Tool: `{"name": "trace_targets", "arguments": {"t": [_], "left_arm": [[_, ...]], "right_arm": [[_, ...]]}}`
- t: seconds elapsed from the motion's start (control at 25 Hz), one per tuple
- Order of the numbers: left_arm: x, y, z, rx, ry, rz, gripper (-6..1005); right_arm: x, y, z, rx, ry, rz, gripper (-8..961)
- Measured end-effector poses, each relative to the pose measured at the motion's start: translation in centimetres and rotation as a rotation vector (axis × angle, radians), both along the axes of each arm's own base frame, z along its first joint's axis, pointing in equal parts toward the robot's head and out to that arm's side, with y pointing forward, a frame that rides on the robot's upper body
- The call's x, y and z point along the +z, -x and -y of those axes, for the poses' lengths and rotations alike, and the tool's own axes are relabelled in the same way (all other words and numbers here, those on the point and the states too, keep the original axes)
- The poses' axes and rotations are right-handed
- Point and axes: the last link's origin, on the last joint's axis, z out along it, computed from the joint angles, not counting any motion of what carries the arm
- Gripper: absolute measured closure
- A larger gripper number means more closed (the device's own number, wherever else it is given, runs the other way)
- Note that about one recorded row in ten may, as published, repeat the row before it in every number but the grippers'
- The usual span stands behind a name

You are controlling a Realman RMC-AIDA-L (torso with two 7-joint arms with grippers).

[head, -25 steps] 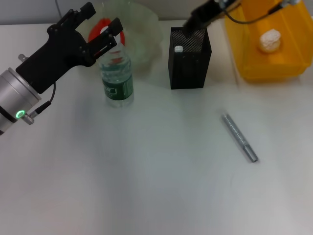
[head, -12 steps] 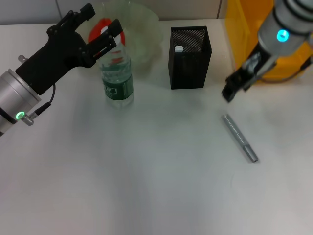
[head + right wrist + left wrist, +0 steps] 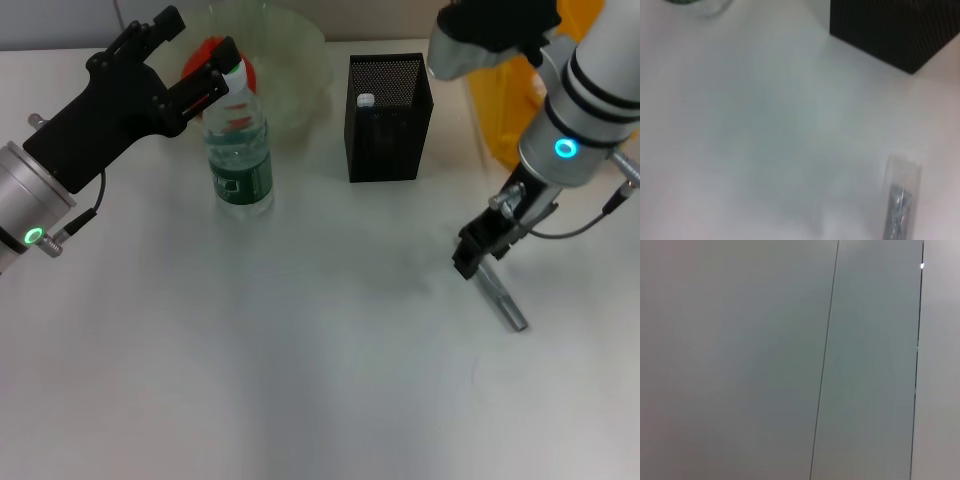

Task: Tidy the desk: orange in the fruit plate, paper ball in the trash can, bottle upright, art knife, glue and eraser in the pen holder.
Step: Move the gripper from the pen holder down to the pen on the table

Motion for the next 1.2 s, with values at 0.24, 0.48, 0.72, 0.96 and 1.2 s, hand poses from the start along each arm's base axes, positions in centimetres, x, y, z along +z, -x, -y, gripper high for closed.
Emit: {"name": "trace_targets", "arguments": {"t": [0.24, 0.48, 0.72, 0.96, 1.2], "left_arm": [[0.0, -0.1, -0.1, -0.001, 0.001, -0.003, 186], [-0.1, -0.1, -0.1, -0.002, 0.002, -0.005, 186], [-0.1, -0.1, -0.1, -0.002, 0.003, -0.006, 186], [-0.1, 0.0, -0.1, 0.001, 0.002, -0.005, 186], [-0.1, 0.0, 0.0, -0.002, 0.003, -0.004, 186]], "right_arm": [[-0.5, -0.6, 0.2, -0.017, 0.004, 0.020, 495], [-0.6, -0.7, 0.0, -0.018, -0.007, 0.033, 495], [-1.0, -1.5, -0.2, -0.034, -0.010, 0.049, 496], [-1.2, -2.0, -0.3, -0.038, -0.022, 0.050, 497], [-1.3, -2.3, -0.3, -0.046, -0.024, 0.052, 498]]}}
